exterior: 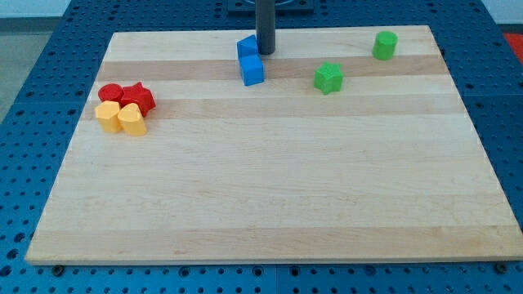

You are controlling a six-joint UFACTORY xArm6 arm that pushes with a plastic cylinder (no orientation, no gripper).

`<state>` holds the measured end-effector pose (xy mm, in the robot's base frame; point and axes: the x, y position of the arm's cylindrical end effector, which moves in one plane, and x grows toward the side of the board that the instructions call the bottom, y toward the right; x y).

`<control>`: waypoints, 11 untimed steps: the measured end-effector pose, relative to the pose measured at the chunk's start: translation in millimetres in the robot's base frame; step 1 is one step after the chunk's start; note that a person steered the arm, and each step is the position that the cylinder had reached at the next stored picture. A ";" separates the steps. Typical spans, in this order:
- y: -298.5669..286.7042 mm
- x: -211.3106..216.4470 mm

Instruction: Move blue triangle into blue cube

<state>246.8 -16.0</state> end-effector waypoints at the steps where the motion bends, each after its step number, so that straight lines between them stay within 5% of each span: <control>1: -5.6 -2.8; 3: -21.0 -41.5; 8: -53.7 8.4; 11: -46.1 -24.6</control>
